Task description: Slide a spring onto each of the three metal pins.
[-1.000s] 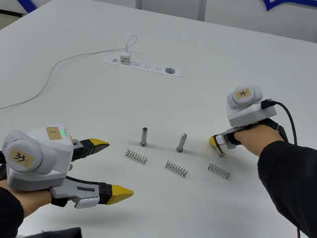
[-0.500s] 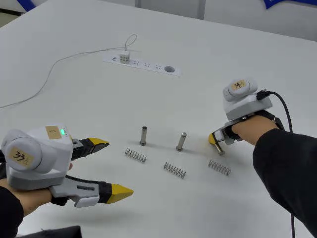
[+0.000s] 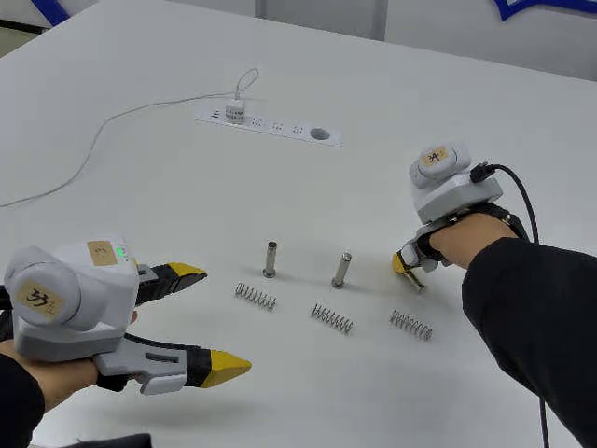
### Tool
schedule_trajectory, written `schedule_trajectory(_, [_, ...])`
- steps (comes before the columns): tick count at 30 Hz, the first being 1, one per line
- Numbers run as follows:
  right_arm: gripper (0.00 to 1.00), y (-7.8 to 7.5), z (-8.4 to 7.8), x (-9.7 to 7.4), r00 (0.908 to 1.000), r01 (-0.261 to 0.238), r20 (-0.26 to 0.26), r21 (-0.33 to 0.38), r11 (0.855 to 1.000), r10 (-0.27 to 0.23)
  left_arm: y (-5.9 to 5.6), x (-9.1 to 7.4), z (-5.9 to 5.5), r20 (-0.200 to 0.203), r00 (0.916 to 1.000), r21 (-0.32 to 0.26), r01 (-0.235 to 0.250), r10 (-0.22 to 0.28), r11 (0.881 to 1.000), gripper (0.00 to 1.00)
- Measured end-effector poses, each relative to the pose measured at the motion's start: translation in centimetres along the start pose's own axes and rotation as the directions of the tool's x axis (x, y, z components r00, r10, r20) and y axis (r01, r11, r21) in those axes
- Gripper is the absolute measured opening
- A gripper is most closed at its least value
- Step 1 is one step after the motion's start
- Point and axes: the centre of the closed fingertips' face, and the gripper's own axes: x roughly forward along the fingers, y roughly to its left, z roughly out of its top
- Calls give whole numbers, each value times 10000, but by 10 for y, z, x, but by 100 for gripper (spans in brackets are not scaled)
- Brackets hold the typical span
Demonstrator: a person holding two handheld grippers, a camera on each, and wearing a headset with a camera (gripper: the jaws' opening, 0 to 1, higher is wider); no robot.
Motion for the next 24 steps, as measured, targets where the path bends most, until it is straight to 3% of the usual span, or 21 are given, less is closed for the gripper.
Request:
schedule_trajectory(9, [8, 1, -5, -8, 9983, -287, 523, 431, 9987, 265, 2, -1, 0, -1, 10000, -16, -50, 50, 10000, 75])
schedule_trajectory(24, [8, 7, -4, -37, 9902, -328, 1366, 245, 9992, 292, 1, 0, 4, 67, 10000, 93, 13, -13, 10000, 75])
